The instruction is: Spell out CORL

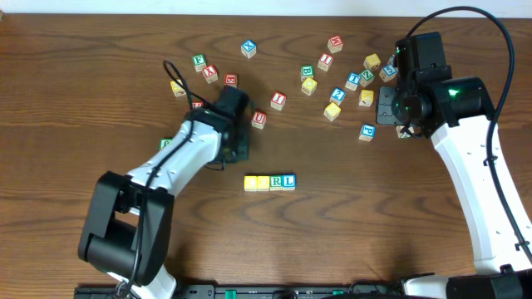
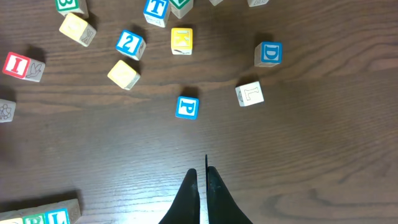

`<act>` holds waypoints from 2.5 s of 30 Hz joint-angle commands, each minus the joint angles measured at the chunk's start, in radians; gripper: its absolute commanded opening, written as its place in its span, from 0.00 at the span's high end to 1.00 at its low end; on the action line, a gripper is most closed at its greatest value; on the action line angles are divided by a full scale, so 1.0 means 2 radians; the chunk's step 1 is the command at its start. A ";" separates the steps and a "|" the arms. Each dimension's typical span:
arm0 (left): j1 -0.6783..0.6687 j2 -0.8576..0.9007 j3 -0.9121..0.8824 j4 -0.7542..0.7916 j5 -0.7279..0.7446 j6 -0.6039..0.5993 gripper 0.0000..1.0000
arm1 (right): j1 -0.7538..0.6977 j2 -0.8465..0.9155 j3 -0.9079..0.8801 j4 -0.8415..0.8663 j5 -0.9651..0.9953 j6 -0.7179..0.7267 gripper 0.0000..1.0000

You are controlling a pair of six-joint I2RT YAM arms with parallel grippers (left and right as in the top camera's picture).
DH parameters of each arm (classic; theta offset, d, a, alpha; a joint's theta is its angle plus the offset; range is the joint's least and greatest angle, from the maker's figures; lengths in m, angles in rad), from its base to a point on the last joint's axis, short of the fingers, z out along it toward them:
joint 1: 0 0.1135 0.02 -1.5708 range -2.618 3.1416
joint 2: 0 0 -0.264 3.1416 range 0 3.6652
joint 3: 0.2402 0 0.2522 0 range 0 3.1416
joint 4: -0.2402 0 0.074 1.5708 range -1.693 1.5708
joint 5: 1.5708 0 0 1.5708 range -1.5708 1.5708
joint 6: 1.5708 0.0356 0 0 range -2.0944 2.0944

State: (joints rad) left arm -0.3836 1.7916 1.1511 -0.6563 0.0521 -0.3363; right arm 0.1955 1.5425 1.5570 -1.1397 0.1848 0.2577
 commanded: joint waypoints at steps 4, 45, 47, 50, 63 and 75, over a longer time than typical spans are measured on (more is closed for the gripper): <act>0.006 -0.017 0.016 -0.059 -0.010 0.012 0.93 | -0.002 -0.002 0.006 0.000 0.013 -0.006 0.99; -0.043 -0.017 -0.042 -0.062 0.032 -0.011 0.93 | -0.002 -0.002 0.006 -0.002 0.021 -0.006 0.99; -0.043 -0.017 -0.042 -0.062 0.047 -0.010 0.93 | -0.002 -0.002 0.006 -0.002 0.021 -0.006 0.99; -0.043 -0.017 -0.042 -0.060 0.061 -0.010 0.92 | -0.002 -0.002 0.006 -0.002 0.021 -0.006 0.99; -0.050 -0.017 -0.042 -0.050 0.075 -0.008 0.93 | -0.002 -0.002 0.006 -0.002 0.021 -0.006 0.99; -0.050 -0.017 -0.042 -0.043 0.066 -0.008 0.93 | -0.002 -0.002 0.006 -0.002 0.021 -0.006 0.99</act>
State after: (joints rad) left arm -0.4816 1.7763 1.0718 -0.7494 0.1894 -0.3473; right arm 0.1955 1.5425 1.5570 -1.1412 0.2138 0.2546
